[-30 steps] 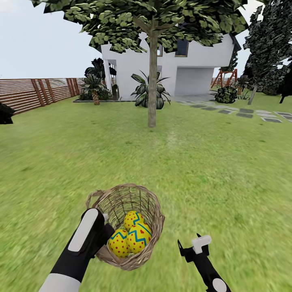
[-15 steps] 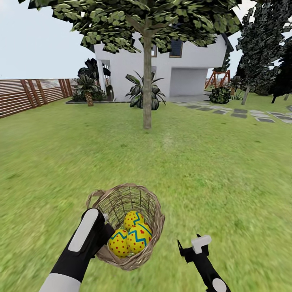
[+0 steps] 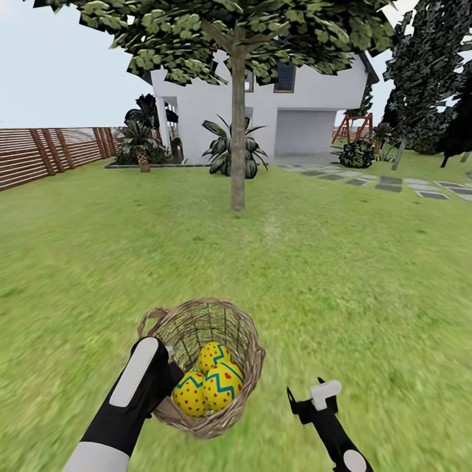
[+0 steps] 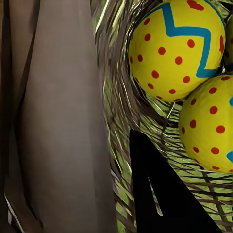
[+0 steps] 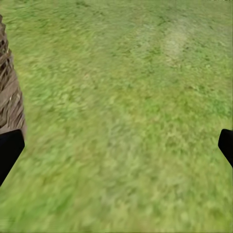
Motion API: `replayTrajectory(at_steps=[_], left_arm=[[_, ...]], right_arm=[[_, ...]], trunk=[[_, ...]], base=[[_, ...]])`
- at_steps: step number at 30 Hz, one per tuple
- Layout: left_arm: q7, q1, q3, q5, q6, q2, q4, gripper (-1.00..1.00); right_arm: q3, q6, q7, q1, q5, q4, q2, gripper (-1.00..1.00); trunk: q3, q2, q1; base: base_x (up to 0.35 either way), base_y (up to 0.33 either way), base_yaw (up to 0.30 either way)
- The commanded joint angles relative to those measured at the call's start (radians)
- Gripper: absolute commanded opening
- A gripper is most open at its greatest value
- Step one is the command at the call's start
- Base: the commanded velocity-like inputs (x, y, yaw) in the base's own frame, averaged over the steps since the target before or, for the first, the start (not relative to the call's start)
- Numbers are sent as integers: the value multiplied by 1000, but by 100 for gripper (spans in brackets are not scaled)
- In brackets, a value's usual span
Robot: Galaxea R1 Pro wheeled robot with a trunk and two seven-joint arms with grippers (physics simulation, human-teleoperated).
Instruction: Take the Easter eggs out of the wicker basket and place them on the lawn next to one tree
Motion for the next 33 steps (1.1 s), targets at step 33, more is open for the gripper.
replayTrajectory(at_steps=[33], left_arm=[[-5, 0, -3, -1, 8, -4, 0, -100]], right_arm=[[5, 0, 1, 0, -1, 3, 0, 100]], trunk=[[0, 0, 0]], base=[[327, 0, 0]])
